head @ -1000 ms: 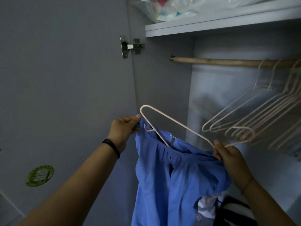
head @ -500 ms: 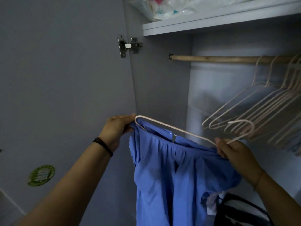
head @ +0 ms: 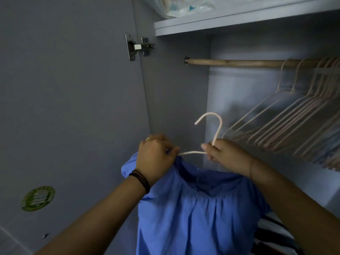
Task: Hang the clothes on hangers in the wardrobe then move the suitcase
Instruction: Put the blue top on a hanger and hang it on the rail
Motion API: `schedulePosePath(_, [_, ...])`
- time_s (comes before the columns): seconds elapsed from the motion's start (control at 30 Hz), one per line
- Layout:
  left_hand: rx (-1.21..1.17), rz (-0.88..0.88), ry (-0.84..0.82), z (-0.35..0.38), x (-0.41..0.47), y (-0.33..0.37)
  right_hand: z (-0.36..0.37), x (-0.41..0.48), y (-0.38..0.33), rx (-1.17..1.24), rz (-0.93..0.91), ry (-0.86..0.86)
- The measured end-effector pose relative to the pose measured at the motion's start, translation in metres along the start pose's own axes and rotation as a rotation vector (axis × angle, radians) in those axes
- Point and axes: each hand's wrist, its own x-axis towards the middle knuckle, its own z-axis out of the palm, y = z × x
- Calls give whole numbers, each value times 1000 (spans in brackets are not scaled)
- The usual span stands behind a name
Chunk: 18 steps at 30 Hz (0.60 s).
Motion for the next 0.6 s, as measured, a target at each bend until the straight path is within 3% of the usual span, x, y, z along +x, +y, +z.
schedulePosePath(0.1, [-247,-181,-175,0,-9,-20,-8,4,-6,10,2,-43])
schedulePosePath(0.2, [-322,-86,-253,-4,-15,-42,-19,3,-12,169,14,-51])
schedulePosePath(0.27, [-353,-16,-225,-5,-17,-48,-26,1,-17,225,6,-73])
schedulePosePath(0.43, [-501,-30,-83,-4,-18,-52,-42,-15,-11,371,-7,-228])
schedulePosePath(0.6, [-462,-44,-150,2,-19,-49,-46,-24,-1,366,14,-214])
